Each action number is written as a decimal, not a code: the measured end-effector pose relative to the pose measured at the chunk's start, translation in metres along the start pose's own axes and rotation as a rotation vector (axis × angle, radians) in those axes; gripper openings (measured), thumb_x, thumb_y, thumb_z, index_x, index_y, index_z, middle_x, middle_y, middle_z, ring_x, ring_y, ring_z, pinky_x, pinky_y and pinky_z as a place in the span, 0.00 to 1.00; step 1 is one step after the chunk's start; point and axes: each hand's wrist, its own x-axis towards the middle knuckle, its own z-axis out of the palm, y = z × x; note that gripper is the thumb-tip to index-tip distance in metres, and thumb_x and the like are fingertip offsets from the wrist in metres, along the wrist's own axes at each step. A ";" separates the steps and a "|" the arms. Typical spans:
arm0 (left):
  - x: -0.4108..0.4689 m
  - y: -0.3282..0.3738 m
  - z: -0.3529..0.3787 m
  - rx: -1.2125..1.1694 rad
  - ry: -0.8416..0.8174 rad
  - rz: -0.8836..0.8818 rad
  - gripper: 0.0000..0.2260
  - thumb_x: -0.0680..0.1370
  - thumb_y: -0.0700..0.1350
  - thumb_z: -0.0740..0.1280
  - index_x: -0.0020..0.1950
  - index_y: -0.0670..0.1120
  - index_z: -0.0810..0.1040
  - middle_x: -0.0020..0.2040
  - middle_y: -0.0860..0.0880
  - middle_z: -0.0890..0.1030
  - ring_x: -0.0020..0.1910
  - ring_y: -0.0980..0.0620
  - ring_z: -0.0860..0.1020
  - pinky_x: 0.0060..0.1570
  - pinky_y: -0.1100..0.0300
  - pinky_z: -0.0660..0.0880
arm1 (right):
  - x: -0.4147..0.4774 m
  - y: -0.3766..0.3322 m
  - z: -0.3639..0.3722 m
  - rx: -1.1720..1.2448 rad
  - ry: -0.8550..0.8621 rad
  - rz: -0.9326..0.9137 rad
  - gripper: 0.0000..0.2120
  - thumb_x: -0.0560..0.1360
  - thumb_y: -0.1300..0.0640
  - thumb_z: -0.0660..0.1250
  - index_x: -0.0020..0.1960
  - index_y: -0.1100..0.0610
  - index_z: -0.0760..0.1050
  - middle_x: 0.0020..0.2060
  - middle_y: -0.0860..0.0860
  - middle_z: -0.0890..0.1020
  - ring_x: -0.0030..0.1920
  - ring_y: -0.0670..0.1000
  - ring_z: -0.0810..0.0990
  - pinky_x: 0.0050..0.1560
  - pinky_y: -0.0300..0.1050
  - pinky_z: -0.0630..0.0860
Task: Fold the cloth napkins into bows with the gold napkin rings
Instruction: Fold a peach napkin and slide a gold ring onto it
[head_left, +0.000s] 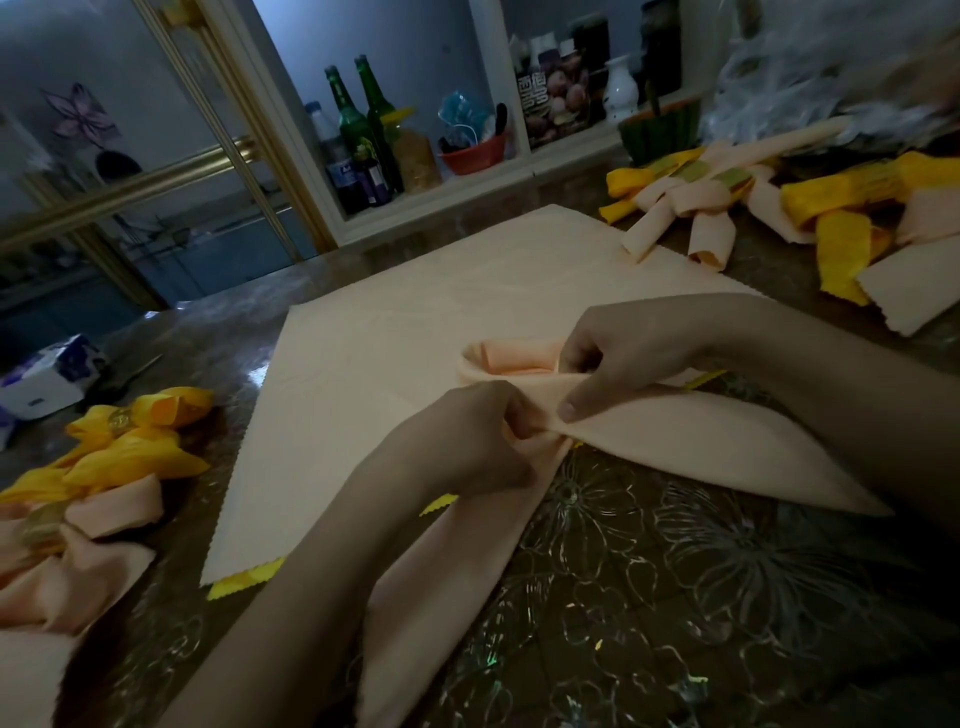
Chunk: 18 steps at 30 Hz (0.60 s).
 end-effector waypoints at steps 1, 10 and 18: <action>0.000 -0.001 -0.001 0.005 -0.015 -0.006 0.15 0.73 0.47 0.70 0.58 0.49 0.73 0.47 0.53 0.72 0.45 0.55 0.72 0.45 0.62 0.71 | 0.000 -0.001 0.000 -0.029 -0.003 0.005 0.10 0.72 0.46 0.68 0.46 0.51 0.79 0.42 0.48 0.80 0.44 0.48 0.78 0.44 0.40 0.71; 0.012 -0.019 -0.015 -0.123 0.678 0.064 0.09 0.79 0.53 0.60 0.51 0.50 0.77 0.52 0.52 0.75 0.54 0.55 0.73 0.54 0.58 0.71 | 0.001 -0.007 0.006 -0.169 -0.037 0.065 0.19 0.73 0.42 0.67 0.52 0.57 0.79 0.38 0.47 0.78 0.39 0.46 0.75 0.37 0.37 0.69; 0.044 -0.027 0.019 -0.255 0.318 0.029 0.16 0.80 0.49 0.56 0.65 0.49 0.75 0.69 0.45 0.63 0.67 0.44 0.64 0.68 0.49 0.63 | -0.001 -0.008 0.007 -0.217 -0.042 0.002 0.11 0.74 0.44 0.66 0.40 0.51 0.74 0.35 0.45 0.75 0.35 0.44 0.72 0.36 0.37 0.67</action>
